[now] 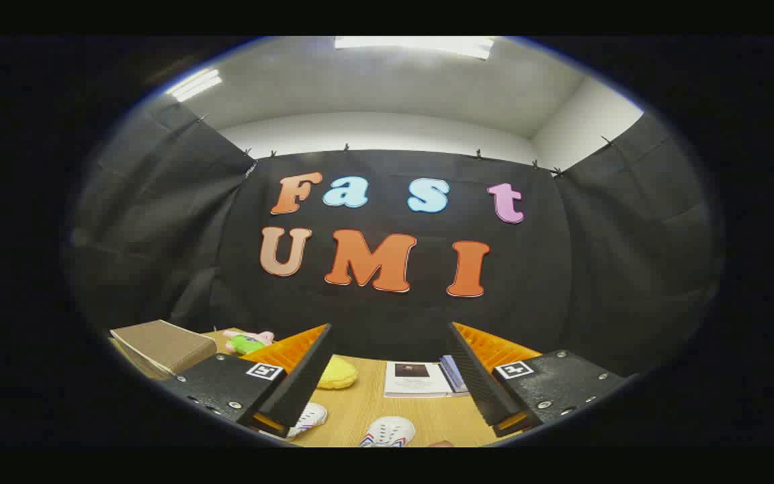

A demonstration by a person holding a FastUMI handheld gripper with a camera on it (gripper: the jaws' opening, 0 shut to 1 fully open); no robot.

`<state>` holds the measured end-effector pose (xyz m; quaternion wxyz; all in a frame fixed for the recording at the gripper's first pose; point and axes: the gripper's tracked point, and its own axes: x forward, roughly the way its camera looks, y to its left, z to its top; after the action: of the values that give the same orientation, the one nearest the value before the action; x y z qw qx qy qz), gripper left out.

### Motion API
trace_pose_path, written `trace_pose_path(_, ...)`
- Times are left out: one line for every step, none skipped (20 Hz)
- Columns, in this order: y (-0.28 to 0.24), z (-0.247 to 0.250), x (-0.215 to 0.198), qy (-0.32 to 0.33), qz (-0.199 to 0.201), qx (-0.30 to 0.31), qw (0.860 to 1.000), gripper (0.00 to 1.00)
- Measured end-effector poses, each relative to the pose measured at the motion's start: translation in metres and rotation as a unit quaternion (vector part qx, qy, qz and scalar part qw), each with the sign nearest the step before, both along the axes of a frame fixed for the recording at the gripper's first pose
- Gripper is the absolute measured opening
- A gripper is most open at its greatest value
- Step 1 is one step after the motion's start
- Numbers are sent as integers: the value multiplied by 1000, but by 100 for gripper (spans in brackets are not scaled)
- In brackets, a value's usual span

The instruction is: Open the storage box then place both shoes into the box .Put the left shoe in first, then the right shoe, with the right side of both shoes facing outward in a uniform manner.

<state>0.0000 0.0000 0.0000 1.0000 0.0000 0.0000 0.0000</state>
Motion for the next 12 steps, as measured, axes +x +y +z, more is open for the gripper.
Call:
trace_pose_path(1, 0, 1, 1, 1, 1, 1000, 99)
trace_pose_path(1, -1, 1, 2, 1, 2, 1000, 99)
trace_pose_path(2, -1, 2, 3, 2, 4, 1000, 99)
trace_pose_path(5, -1, 2, 5, 4, 5, 1000, 98)
trace_pose_path(7, -1, 2, 7, 6, 8, 1000, 98)
trace_pose_path(8, -1, 3, 8, 8, 9, 1000, 98)
trace_pose_path(8, 0, 5, 7, 8, 9, 1000, 98)
trace_pose_path(8, 0, 6, 8, 6, 8, 1000, 98)
trace_pose_path(8, 1, 8, 10, 6, 9, 1000, 99)
trace_pose_path(12, 1, 10, 12, 8, 12, 1000, 99)
trace_pose_path(13, 2, 11, 14, 10, 17, 1000, 99)
trace_pose_path(14, 2, 12, 16, 11, 21, 1000, 99)
